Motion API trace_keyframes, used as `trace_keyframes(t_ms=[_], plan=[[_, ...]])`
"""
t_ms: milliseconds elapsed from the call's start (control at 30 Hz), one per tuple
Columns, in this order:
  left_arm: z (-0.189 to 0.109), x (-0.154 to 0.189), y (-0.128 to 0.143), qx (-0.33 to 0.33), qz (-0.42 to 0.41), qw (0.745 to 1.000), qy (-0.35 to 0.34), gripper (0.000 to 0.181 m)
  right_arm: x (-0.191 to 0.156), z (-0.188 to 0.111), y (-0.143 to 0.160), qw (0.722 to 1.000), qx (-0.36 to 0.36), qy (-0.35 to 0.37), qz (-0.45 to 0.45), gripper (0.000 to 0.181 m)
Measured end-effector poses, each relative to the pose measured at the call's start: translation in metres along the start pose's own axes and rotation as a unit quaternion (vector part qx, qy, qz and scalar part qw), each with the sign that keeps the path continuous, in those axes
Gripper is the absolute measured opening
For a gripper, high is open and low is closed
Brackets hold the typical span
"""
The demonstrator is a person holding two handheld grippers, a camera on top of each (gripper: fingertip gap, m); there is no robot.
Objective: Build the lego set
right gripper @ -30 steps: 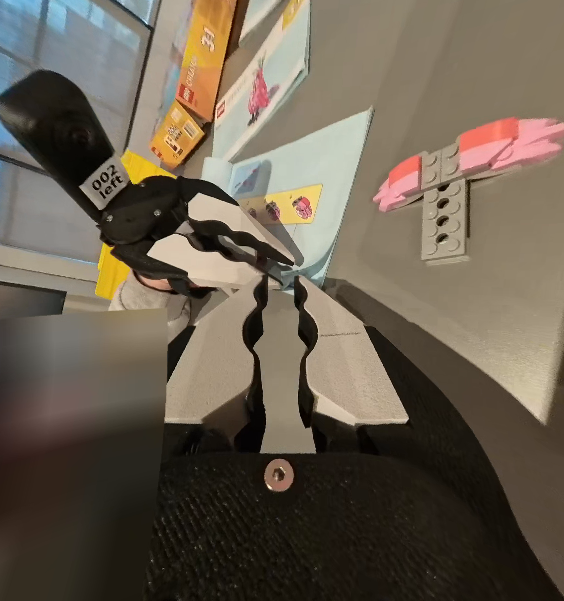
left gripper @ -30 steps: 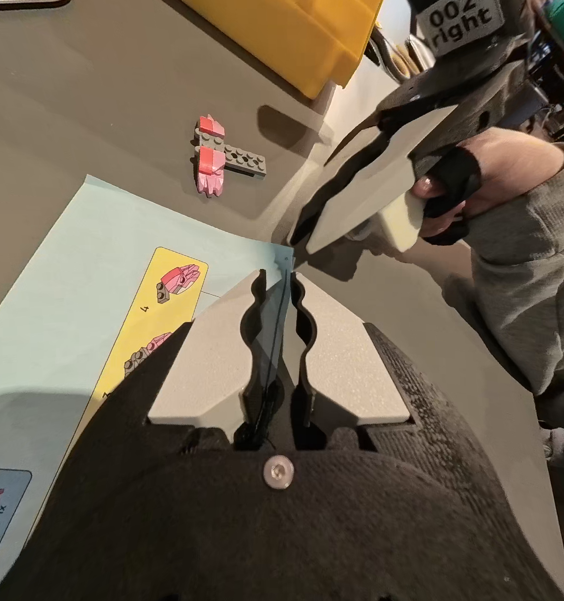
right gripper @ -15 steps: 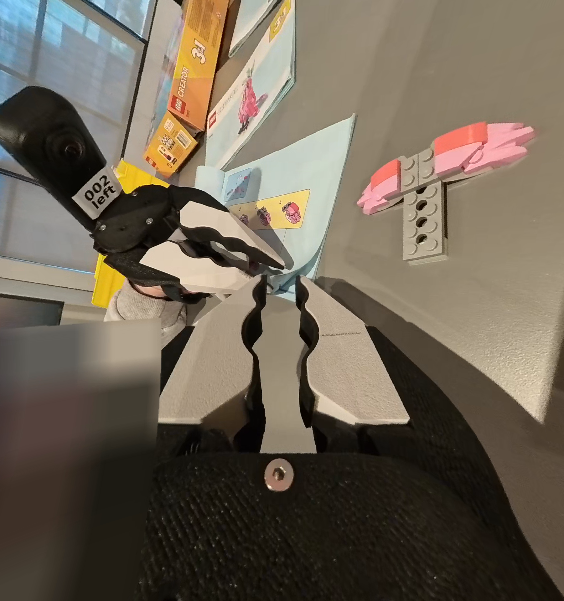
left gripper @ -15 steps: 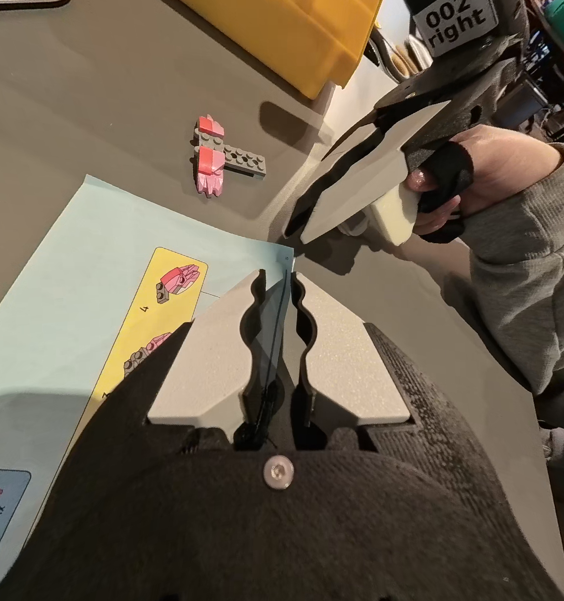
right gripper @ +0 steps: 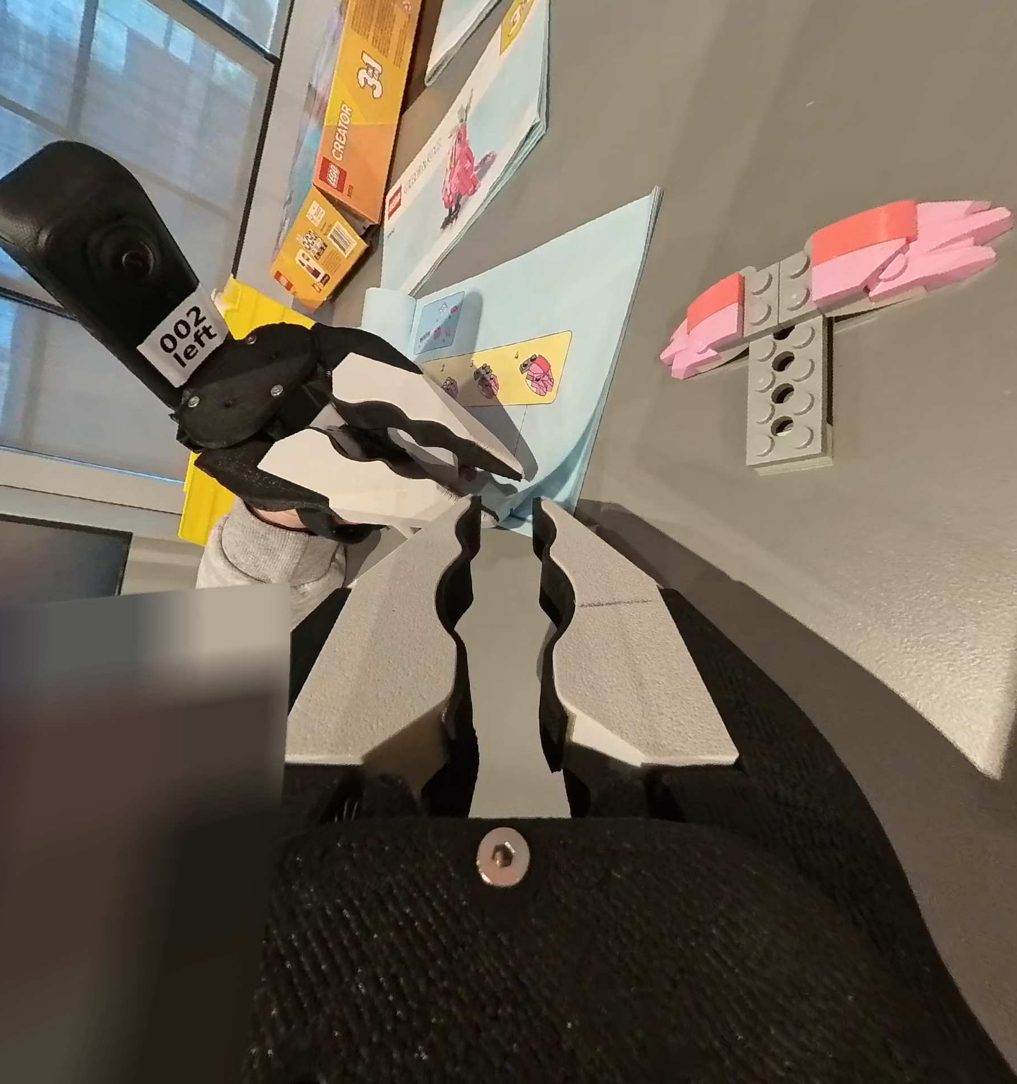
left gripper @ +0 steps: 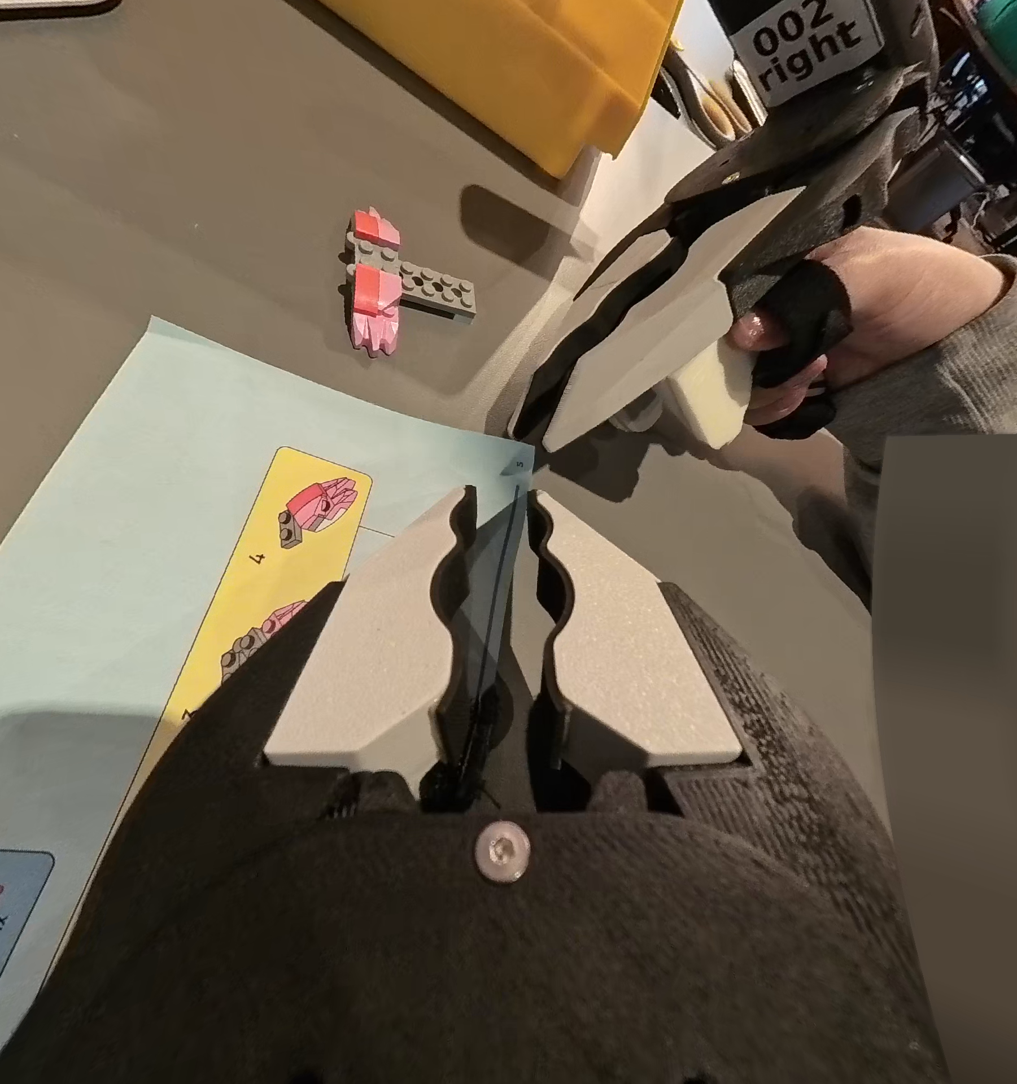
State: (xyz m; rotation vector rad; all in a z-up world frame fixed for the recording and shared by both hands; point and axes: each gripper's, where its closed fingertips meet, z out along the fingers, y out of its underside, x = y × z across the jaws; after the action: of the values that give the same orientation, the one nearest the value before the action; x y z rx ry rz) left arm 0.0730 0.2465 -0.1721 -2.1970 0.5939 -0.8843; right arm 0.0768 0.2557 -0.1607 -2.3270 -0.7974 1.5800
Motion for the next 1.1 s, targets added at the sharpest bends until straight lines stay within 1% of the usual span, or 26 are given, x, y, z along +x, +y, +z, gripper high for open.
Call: trace_keyframes(t_ms=[133, 333, 600, 900, 1100], plan=[[-0.0002, -0.0006, 0.0000, 0.000, -0.001, 1.000, -0.002, 0.015, 0.0002, -0.0005, -0.0004, 1.000, 0.001, 0.000, 0.000, 0.015], [0.0009, -0.0037, 0.0015, -0.006, 0.000, 1.000, -0.015, 0.003, 0.0003, -0.0026, -0.0023, 1.000, 0.006, 0.002, -0.002, 0.014], [0.0004, -0.0009, 0.0012, -0.005, -0.003, 1.000, -0.002, 0.008, -0.0001, -0.0015, -0.0002, 1.000, 0.001, 0.001, -0.001, 0.014], [0.0006, -0.0009, 0.0012, -0.005, -0.002, 1.000, -0.003, 0.008, 0.0003, 0.0011, 0.0012, 1.000, -0.003, 0.003, -0.001, 0.014], [0.0005, -0.0001, 0.0012, -0.005, -0.002, 1.000, 0.001, 0.010, 0.0002, 0.0006, -0.0008, 1.000, 0.003, 0.002, 0.008, 0.021]])
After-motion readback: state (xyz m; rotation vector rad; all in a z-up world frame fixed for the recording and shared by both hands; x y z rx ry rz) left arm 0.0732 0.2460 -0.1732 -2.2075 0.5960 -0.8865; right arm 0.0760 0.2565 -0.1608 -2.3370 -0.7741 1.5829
